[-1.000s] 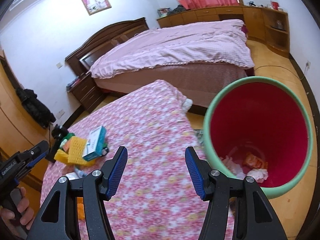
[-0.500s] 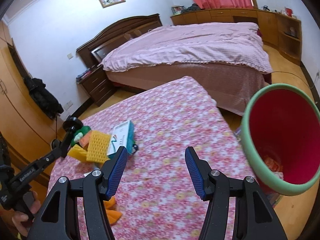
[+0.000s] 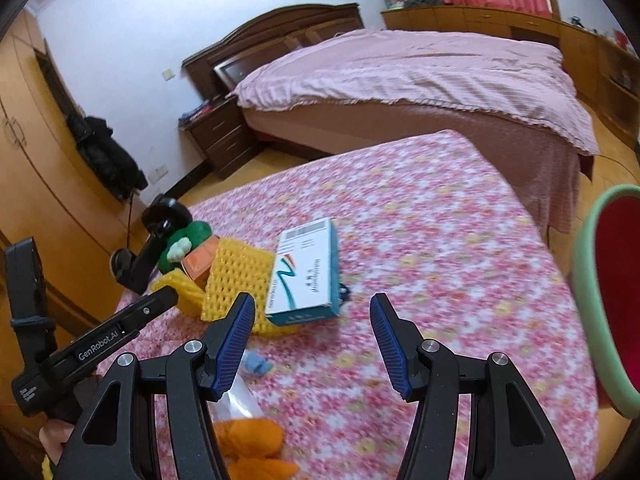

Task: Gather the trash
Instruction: 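Grasp a yellow mesh sleeve with the left gripper while the right grasps the medicine box, then close the right gripper on the white medicine box and lift it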

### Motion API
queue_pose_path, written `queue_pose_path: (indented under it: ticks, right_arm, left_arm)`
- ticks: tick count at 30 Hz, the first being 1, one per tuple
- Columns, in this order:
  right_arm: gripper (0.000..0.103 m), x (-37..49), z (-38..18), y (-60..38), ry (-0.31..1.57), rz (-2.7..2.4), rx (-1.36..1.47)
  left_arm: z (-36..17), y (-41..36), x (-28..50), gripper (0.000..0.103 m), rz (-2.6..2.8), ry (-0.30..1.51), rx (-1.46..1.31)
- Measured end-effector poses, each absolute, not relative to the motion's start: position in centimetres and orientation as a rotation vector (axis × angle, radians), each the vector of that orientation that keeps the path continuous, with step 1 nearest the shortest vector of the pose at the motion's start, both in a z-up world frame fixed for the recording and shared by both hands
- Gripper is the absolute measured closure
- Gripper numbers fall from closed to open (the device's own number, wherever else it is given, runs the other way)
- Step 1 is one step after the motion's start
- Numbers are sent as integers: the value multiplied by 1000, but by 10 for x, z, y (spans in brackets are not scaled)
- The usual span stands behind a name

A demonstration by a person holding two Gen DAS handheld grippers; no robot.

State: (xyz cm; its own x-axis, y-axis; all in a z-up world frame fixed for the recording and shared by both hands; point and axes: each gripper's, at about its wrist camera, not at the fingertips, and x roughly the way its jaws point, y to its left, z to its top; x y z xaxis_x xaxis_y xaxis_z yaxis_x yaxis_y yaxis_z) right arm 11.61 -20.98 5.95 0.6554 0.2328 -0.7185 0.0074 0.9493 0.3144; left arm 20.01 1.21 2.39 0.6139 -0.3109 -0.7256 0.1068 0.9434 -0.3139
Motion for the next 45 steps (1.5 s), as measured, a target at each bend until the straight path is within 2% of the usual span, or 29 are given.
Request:
queue_pose_path:
  ticks: [4,14,15,17,20,22,25,33,40,45]
  right_arm:
    - [33,135,44,-204,893,124,288]
    - [33,158,15,-207,956,146,370]
    - [34,159,14,-207,957,147,374]
    - [41,158,12,-207,949,143,371]
    - [44,157,13,-207,949,146,364]
    - [48,156,13,-208,947,141,359]
    - [59,151,13,-211,953,146,371]
    - [79,140,19,-208,912,137,340]
    - [77,132,30,-198,904,138,255]
    - [44,132,38,-203,917,162,222]
  left_arm:
    - [12,15,209,49,-239,894,-279]
    - [-4,17,228,49,-224,910,-311]
    - [-4,16,229,52,-230,908,-315]
    - [-6,15,230,61,-252,909,-336]
    - [-9,15,232,71,-288,921,-383]
    - [-9,15,232,84,-300,920,-399]
    - [-8,19,229,88,-312,909,-417]
    - [4,22,215,89,-362,830,-431]
    - [12,32,204,89,-325,782,-417]
    - [12,50,205,89,-230,776,-452]
